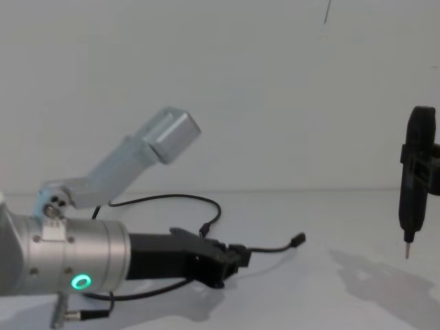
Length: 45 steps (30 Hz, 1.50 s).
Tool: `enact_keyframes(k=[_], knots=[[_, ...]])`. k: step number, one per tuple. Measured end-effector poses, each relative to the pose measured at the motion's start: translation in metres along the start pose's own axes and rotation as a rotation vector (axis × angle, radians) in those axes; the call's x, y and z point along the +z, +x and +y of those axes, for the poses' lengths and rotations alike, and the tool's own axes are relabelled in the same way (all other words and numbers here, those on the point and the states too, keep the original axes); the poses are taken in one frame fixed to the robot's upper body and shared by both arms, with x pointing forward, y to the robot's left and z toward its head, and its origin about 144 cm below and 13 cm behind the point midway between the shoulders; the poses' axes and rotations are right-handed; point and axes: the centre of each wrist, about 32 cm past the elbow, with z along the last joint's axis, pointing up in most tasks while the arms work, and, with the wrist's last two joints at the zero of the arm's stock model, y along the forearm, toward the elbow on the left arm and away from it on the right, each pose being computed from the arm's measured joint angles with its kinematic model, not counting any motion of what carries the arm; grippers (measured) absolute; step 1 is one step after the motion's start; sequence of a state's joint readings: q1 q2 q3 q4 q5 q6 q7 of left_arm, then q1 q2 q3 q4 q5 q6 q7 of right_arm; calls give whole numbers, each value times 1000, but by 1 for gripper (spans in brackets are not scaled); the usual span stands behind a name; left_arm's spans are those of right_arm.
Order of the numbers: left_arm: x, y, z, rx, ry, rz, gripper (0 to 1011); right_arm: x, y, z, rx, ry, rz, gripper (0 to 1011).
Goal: Pick up the data cable with the one hand.
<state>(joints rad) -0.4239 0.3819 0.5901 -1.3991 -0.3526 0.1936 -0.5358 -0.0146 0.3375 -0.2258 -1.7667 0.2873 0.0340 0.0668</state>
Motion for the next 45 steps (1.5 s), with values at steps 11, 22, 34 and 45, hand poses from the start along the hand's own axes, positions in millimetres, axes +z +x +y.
enact_keyframes(k=[11,22,34,45], knots=[[12,0,36,27,-67,-22,50,0,0,0,0,0,0,269],[11,-8,63,56,-87,-22,50,0,0,0,0,0,0,269],[6,-18,73,52,-87,-11,50,0,0,0,0,0,0,269],[8,-20,70,-12,-100,-26,50,0,0,0,0,0,0,269]])
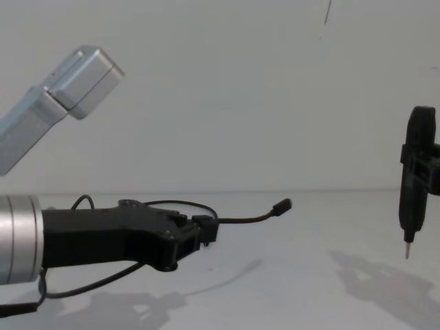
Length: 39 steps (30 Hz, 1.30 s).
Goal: Pick up the data cable with the one hand.
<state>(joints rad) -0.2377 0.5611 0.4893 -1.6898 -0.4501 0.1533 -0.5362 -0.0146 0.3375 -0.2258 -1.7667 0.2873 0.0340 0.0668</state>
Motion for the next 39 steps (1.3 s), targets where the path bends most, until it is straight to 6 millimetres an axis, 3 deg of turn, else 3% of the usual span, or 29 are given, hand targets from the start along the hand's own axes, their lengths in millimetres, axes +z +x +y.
enact_keyframes(k=[39], knots=[[6,2,-15,-73,-20,-38,50,7,-3,3,25,42,21,269]])
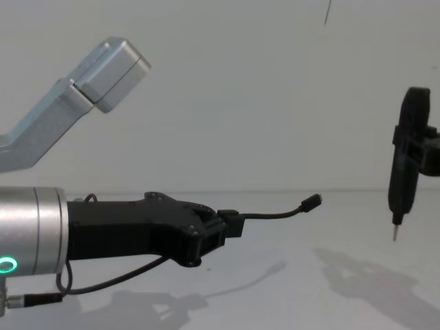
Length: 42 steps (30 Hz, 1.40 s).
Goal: Pick up the data cable with the one hand.
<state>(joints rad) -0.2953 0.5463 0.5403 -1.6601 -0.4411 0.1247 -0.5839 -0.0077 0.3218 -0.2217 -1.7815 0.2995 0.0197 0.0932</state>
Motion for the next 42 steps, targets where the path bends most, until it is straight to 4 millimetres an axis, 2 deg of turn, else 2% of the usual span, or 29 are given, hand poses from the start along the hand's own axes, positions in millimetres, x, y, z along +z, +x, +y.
enact_keyframes(k=[11,24,42], knots=[[0,0,0,-1,-1,-1,50,9,-2,10,44,40,45,269],[0,0,-1,-3,-1,-1,50,9,-5,26,83,54,85,269],[0,0,-1,-3,-1,-2,50,10,-6,31,120,66,115,269]])
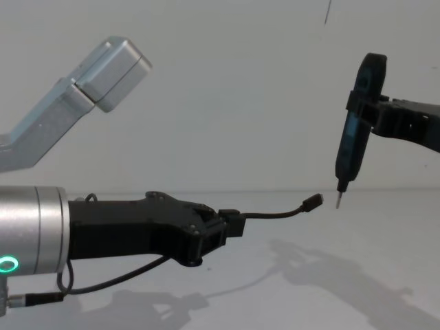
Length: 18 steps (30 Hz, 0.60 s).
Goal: Pick up the data cable with the one hand.
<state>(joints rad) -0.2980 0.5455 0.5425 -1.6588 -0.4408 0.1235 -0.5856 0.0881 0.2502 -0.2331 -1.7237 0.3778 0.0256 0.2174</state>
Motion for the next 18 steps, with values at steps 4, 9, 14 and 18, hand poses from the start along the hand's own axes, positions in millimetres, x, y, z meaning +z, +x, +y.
enact_keyframes(k=[4,9,14,18], knots=[[0,0,0,0,0,0,50,1,-2,1,13,3,7,269],[0,0,0,0,0,0,50,1,-6,4,28,4,13,269],[0,0,0,0,0,0,50,2,-10,8,43,6,19,269],[0,0,0,0,0,0,50,2,-13,10,51,8,22,269]])
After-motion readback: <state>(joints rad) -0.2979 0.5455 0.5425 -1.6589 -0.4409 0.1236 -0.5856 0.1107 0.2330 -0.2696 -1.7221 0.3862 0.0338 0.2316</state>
